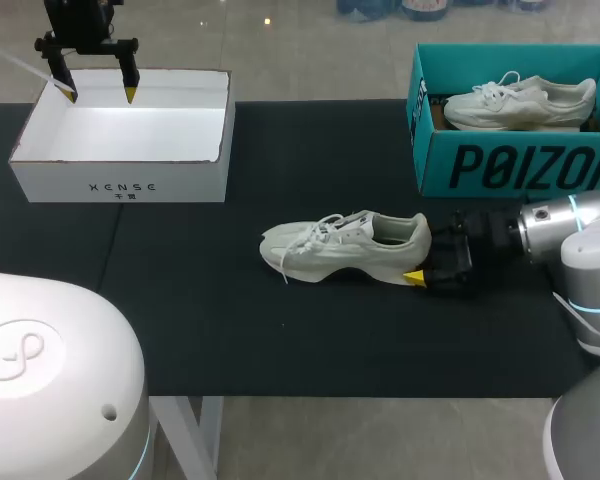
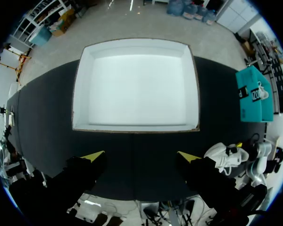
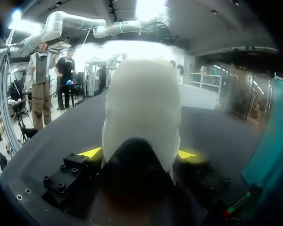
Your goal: Take the shoe out of the shoebox, open the shoe tongue, remove and reinsert the insole, then place the shoe into the shoebox
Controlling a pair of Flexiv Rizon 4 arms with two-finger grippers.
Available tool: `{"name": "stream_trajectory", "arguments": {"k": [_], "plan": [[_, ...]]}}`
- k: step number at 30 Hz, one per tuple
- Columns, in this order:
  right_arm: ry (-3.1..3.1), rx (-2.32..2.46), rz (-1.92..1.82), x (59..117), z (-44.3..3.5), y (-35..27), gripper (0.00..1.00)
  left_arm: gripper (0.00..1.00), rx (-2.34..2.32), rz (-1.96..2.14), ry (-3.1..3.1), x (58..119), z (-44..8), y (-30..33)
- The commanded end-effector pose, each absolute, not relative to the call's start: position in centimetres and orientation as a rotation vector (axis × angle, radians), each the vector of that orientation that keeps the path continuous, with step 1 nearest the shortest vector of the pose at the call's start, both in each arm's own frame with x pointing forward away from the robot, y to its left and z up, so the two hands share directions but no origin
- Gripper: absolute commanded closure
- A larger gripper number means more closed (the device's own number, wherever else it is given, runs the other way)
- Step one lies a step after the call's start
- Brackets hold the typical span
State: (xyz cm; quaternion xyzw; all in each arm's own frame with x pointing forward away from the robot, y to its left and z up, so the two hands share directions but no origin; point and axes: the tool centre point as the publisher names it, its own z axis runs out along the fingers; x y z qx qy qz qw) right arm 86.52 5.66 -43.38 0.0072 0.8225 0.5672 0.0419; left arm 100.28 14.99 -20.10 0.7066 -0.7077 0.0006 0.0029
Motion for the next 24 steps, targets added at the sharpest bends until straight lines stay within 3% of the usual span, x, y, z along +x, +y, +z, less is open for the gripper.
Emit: {"name": "stream_trajectory", "arguments": {"k": [1, 14, 24], "plan": [[2.519, 0.024, 1.733, 86.5, -43.7, 6.0, 1.00, 0.00, 2.218, -0.002, -2.220, 100.2, -20.0, 15.0], [2.519, 0.024, 1.733, 86.5, -43.7, 6.0, 1.00, 0.00, 2.140, 0.021, -2.398, 91.1, -27.4, -0.5], [2.519, 0.024, 1.733, 86.5, -43.7, 6.0, 1.00, 0.00, 1.953, 0.105, -2.453, 87.3, -27.4, -9.8]]}}
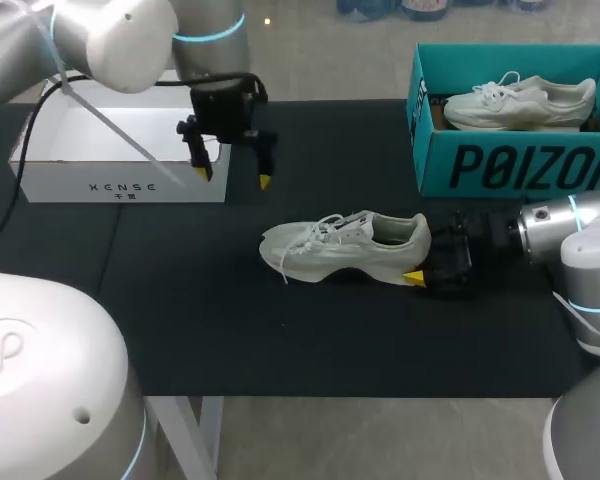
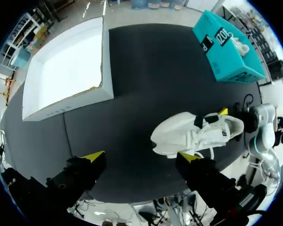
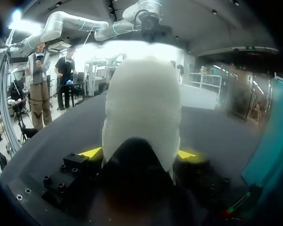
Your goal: Take the shoe out of the shoebox, open the shoe tongue, remove and reinsert the insole, then place the shoe into the shoebox
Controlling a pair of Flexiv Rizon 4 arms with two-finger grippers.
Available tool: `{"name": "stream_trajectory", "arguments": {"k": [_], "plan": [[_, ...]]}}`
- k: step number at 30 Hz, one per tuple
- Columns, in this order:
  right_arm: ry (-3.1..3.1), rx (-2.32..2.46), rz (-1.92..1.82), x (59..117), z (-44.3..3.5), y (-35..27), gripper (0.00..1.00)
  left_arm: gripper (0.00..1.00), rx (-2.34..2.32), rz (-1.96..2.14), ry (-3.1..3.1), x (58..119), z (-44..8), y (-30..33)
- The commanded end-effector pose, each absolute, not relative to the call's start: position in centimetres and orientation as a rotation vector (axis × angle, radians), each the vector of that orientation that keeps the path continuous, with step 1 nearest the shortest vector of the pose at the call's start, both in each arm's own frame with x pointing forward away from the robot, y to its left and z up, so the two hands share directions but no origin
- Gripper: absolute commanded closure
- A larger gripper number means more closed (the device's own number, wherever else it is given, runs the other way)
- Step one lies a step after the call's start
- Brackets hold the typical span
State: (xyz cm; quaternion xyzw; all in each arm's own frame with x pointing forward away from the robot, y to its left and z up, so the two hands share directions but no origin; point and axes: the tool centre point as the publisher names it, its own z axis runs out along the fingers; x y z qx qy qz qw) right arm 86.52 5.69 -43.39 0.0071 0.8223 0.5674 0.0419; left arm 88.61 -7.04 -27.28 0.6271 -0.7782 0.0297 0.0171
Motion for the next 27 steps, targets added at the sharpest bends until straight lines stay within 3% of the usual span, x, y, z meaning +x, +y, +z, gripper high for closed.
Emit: {"name": "stream_trajectory", "arguments": {"k": [1, 27], "plan": [[2.519, 0.024, 1.733, 86.5, -43.7, 6.0, 1.00, 0.00, 1.946, 0.106, -2.456, 87.1, -27.5, -10.2], [2.519, 0.024, 1.733, 86.5, -43.7, 6.0, 1.00, 0.00, 1.785, 0.002, -2.590, 85.9, -31.5, -25.6]]}}
